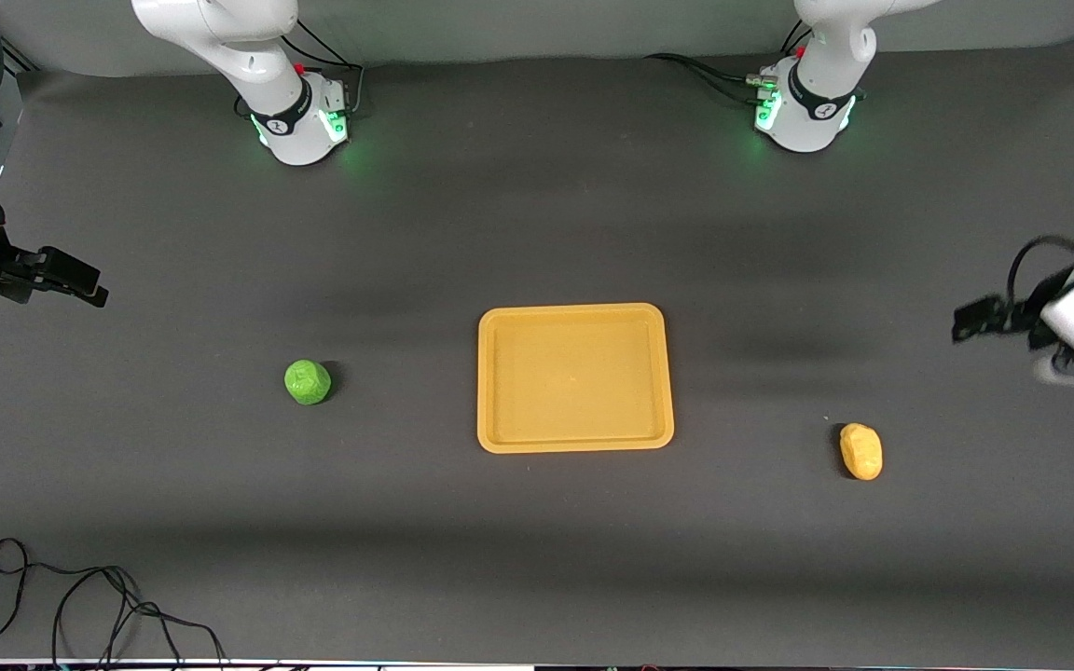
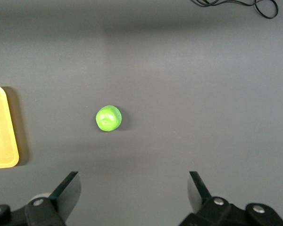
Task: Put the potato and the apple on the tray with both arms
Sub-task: 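Reach the right gripper to the apple while the left gripper grasps the potato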
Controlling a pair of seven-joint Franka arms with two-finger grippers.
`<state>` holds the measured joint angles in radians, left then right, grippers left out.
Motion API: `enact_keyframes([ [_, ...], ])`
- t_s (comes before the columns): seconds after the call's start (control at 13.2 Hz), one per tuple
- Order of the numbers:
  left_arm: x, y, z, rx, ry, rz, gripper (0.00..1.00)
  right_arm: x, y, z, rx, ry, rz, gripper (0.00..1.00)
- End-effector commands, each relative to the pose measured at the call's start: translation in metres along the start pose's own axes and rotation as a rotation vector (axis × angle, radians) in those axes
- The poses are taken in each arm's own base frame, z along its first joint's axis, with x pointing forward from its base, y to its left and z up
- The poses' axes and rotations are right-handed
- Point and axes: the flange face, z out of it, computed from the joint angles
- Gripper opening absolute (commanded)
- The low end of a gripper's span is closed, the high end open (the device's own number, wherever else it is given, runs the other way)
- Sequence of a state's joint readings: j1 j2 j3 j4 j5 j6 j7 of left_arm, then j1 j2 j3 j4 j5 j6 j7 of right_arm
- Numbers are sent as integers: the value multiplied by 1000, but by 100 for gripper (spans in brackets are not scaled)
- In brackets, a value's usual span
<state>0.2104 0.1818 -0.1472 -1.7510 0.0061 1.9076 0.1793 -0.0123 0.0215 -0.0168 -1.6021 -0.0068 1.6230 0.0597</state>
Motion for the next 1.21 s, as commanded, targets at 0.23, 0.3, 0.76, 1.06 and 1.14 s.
enact_keyframes([
  [0.23, 56, -2, 79, -30, -20, 19, 100, -4, -51, 3, 17, -16, -48, 100],
  [0.3, 64, 1, 99, -34, -7, 23, 100, -6, -66, 8, 15, -24, -48, 100],
  [0.76, 85, 20, 219, -37, -40, 71, 100, -17, -105, 72, 14, -24, -66, 100],
  [1.06, 87, 24, 254, -42, -38, 59, 41, -26, -97, 165, 19, 7, -66, 100],
  [1.14, 88, 21, 252, -38, -38, 47, 31, -32, -96, 192, 23, 30, -65, 100],
])
